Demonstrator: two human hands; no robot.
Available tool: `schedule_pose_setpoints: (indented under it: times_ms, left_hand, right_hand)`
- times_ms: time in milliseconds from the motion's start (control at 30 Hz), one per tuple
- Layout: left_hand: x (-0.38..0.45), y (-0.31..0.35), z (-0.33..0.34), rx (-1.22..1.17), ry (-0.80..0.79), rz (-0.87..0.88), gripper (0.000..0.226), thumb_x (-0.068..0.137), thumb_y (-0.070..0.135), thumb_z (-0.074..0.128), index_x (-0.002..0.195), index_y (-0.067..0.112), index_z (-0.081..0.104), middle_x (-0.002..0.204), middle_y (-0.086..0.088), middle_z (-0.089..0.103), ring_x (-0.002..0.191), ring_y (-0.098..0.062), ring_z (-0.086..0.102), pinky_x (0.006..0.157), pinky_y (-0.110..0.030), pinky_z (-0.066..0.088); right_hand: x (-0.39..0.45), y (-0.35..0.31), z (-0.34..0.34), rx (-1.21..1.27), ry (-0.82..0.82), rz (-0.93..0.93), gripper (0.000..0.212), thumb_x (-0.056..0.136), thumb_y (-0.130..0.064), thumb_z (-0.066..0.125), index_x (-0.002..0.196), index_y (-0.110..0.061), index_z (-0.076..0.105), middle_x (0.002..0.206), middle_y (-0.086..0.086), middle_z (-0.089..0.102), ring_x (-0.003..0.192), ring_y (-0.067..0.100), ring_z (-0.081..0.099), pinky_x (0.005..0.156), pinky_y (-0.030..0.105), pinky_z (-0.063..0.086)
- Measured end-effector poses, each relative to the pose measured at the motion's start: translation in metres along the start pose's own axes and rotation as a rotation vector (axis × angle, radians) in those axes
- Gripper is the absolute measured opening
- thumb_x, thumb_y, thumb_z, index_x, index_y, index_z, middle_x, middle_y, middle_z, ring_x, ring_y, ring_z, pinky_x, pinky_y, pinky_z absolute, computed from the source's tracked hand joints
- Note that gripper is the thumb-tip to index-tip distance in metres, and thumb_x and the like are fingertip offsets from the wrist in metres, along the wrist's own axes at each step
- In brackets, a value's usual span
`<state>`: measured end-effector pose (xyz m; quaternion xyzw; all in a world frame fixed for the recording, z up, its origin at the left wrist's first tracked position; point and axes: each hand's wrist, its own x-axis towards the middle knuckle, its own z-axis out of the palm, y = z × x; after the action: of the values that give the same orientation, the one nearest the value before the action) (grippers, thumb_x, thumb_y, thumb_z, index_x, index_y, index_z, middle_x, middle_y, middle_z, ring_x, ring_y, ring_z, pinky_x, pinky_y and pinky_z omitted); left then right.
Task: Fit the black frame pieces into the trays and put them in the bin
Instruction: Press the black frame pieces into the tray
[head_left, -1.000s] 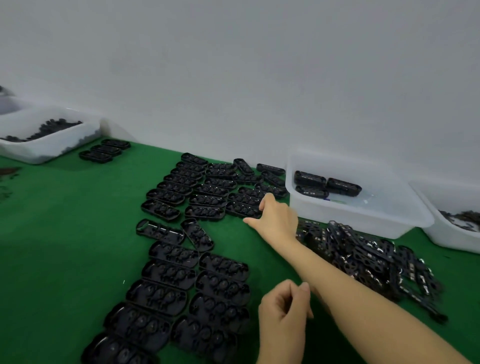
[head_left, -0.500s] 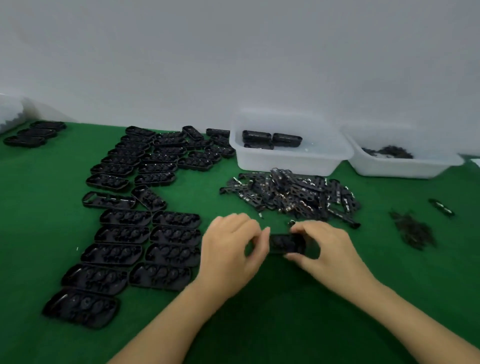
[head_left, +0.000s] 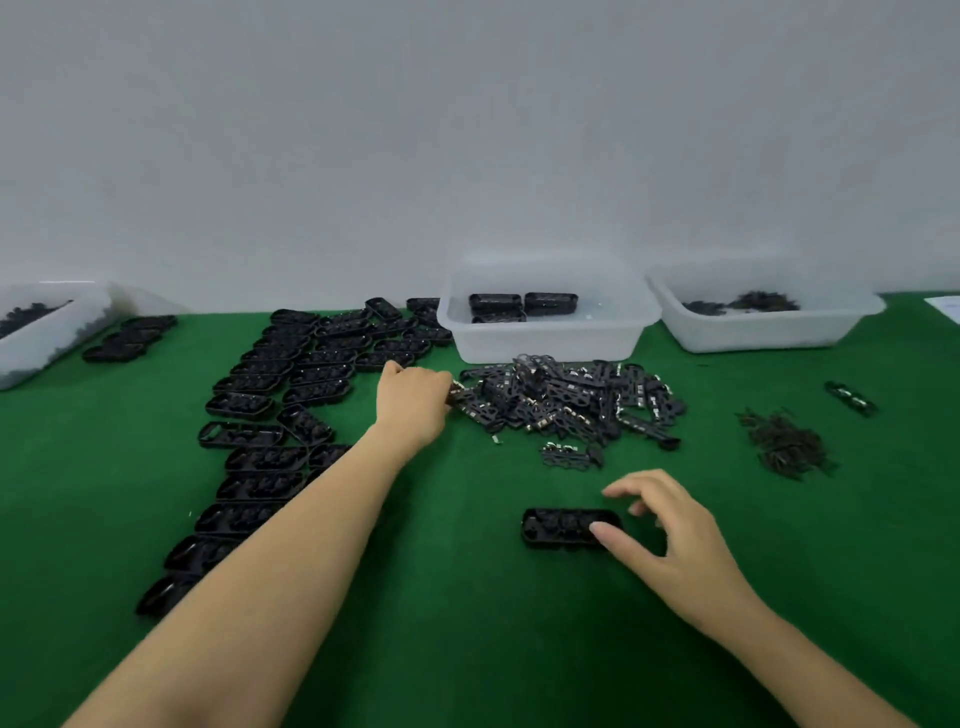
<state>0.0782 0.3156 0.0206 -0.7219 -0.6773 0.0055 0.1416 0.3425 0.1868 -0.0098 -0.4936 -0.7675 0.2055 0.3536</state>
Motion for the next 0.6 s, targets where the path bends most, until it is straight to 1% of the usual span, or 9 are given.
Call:
schedule_pose_setpoints:
  times_ms: [100, 167, 200, 233, 300, 333, 433, 533, 600]
  left_hand:
    - [-0.005, -0.004, -0.001, 0.038, 0.052, -0.023, 0.019, 0.091, 0.019, 0.049, 0.097, 0.024, 0.066, 0.090, 0.001, 0.069, 0.087, -0.022, 0.061, 0.075, -0.031, 0.027]
    - [-0.013, -0.006, -0.008, -0.168, 0.181, -0.143, 0.020, 0.091, 0.020, 0.051, 0.096, 0.022, 0.070, 0.088, 0.000, 0.071, 0.086, -0.023, 0.063, 0.075, -0.029, 0.035]
    - [-0.022, -0.002, -0.016, -0.464, 0.262, -0.264, 0.015, 0.089, 0.021, 0.057, 0.093, 0.021, 0.071, 0.087, 0.000, 0.072, 0.083, -0.021, 0.064, 0.075, -0.028, 0.041]
    - [-0.034, 0.005, -0.027, -0.872, 0.283, -0.396, 0.008, 0.085, 0.021, 0.064, 0.087, 0.020, 0.072, 0.086, 0.001, 0.072, 0.079, -0.016, 0.064, 0.075, -0.027, 0.044]
    - [-0.065, 0.034, -0.050, -1.694, 0.075, -0.474, 0.005, 0.076, 0.017, 0.072, 0.073, 0.021, 0.072, 0.079, 0.002, 0.072, 0.070, -0.007, 0.062, 0.070, -0.024, 0.041]
    - [-0.081, 0.049, -0.055, -1.882, -0.063, -0.447, 0.004, 0.071, 0.018, 0.072, 0.068, 0.020, 0.072, 0.076, 0.003, 0.073, 0.066, -0.004, 0.062, 0.065, -0.023, 0.038]
    - [-0.116, 0.089, -0.064, -2.089, -0.256, -0.373, 0.002, 0.063, 0.017, 0.070, 0.063, 0.015, 0.069, 0.072, 0.000, 0.073, 0.061, -0.003, 0.065, 0.051, -0.016, 0.042]
    - [-0.129, 0.111, -0.058, -2.107, -0.283, -0.430, 0.014, 0.073, 0.007, 0.067, 0.066, 0.016, 0.060, 0.066, 0.000, 0.071, 0.059, -0.005, 0.065, 0.047, -0.014, 0.039]
    - [-0.133, 0.118, -0.056, -2.034, -0.274, -0.444, 0.016, 0.078, 0.008, 0.067, 0.070, 0.019, 0.058, 0.065, 0.002, 0.069, 0.060, -0.006, 0.065, 0.049, -0.016, 0.037]
  right_hand:
    - [-0.002, 0.001, 0.000, 0.032, 0.055, -0.041, 0.026, 0.078, -0.059, 0.050, 0.092, -0.037, 0.053, 0.096, -0.020, 0.052, 0.092, -0.001, 0.048, 0.075, 0.011, 0.037]
    - [-0.001, 0.000, 0.000, 0.029, 0.112, -0.097, 0.023, 0.085, -0.051, 0.053, 0.090, -0.028, 0.057, 0.091, -0.018, 0.054, 0.089, 0.001, 0.049, 0.075, 0.013, 0.039]
    - [0.000, -0.001, 0.000, 0.024, 0.141, -0.128, 0.023, 0.085, -0.046, 0.052, 0.089, -0.024, 0.059, 0.088, -0.016, 0.054, 0.086, 0.001, 0.049, 0.074, 0.013, 0.039]
    - [0.002, -0.004, 0.001, 0.031, 0.167, -0.150, 0.023, 0.085, -0.042, 0.049, 0.087, -0.021, 0.060, 0.086, -0.015, 0.054, 0.083, 0.001, 0.049, 0.072, 0.014, 0.040]
    - [0.006, -0.010, 0.002, 0.097, 0.193, -0.168, 0.024, 0.086, -0.036, 0.047, 0.089, -0.017, 0.061, 0.083, -0.011, 0.055, 0.079, 0.003, 0.050, 0.069, 0.015, 0.041]
    - [0.007, -0.012, 0.003, 0.145, 0.188, -0.172, 0.024, 0.087, -0.035, 0.047, 0.092, -0.017, 0.061, 0.083, -0.010, 0.055, 0.077, 0.005, 0.051, 0.068, 0.016, 0.041]
    - [0.008, -0.017, 0.005, 0.308, 0.165, -0.142, 0.022, 0.086, -0.034, 0.051, 0.101, -0.020, 0.060, 0.084, -0.007, 0.058, 0.076, 0.008, 0.054, 0.067, 0.019, 0.044]
    - [0.008, -0.016, 0.002, 0.448, 0.176, -0.053, 0.011, 0.085, -0.021, 0.061, 0.096, -0.023, 0.062, 0.082, -0.003, 0.062, 0.075, 0.013, 0.058, 0.067, 0.026, 0.049]
    - [0.008, -0.014, 0.001, 0.511, 0.202, -0.004, 0.016, 0.083, -0.007, 0.063, 0.086, -0.022, 0.064, 0.075, -0.003, 0.064, 0.068, 0.009, 0.060, 0.063, 0.022, 0.050]
